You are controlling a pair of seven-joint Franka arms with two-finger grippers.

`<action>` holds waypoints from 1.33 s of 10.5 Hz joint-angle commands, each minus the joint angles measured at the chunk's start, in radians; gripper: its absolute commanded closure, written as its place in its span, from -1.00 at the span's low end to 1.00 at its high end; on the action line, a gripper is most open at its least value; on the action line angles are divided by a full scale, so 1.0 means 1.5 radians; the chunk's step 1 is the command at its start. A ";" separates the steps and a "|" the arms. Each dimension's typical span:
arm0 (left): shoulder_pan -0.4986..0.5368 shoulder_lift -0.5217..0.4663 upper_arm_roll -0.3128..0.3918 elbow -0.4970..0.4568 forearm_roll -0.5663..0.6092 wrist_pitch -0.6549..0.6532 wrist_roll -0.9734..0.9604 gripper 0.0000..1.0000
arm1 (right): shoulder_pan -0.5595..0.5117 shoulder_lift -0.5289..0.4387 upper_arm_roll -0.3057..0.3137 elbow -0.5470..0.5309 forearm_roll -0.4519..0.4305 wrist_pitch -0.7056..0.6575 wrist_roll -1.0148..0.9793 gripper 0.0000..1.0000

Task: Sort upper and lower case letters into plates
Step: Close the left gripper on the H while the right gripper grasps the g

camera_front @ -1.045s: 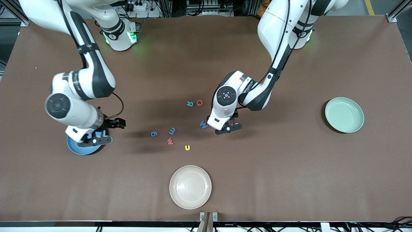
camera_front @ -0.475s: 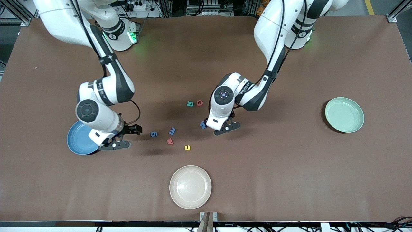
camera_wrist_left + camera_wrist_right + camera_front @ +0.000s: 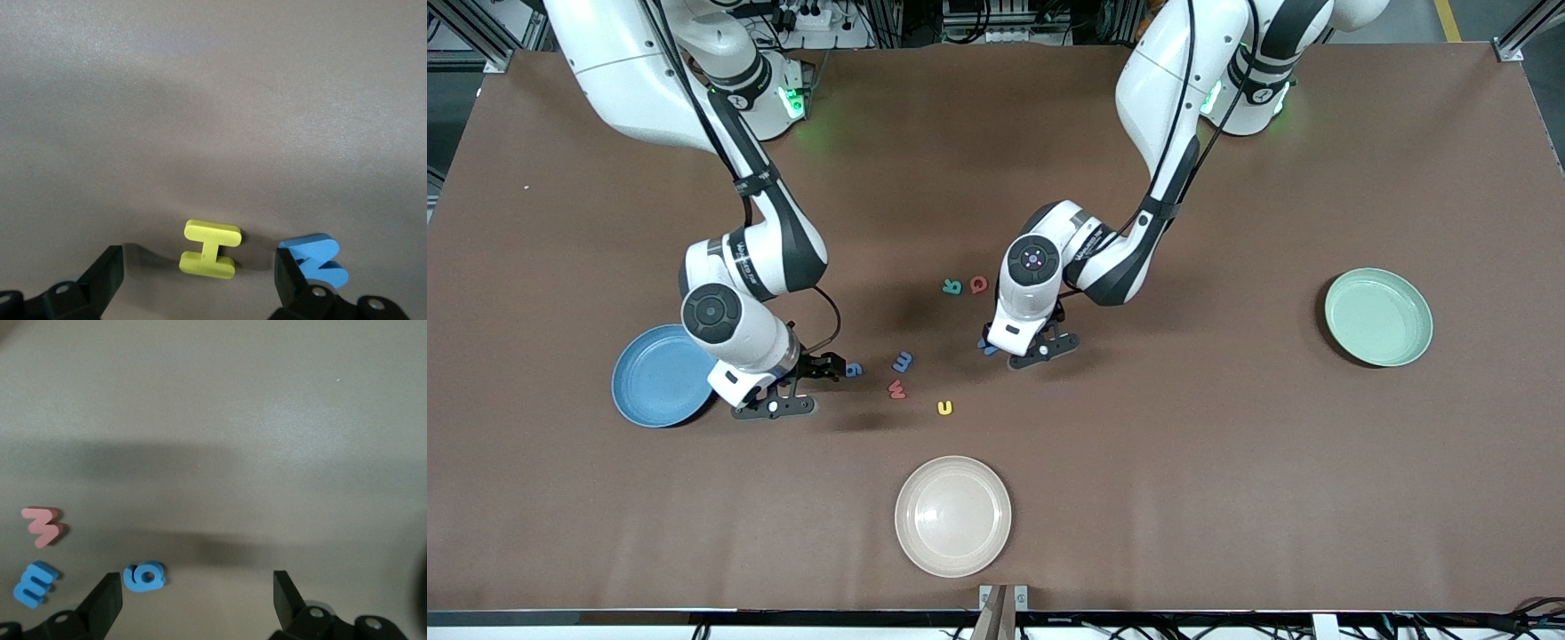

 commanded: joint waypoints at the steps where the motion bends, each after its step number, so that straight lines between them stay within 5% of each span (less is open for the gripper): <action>1: -0.010 0.003 0.003 0.009 0.018 0.001 -0.026 -1.00 | 0.017 0.022 -0.002 0.016 0.023 0.006 0.011 -1.00; 11: -0.002 0.003 0.004 0.003 0.022 0.000 -0.007 -1.00 | 0.055 0.050 -0.003 0.005 0.033 0.036 0.082 -1.00; 14: -0.002 0.004 0.004 -0.001 0.023 -0.004 -0.008 -1.00 | 0.056 0.053 -0.003 -0.062 0.030 0.126 0.081 -1.00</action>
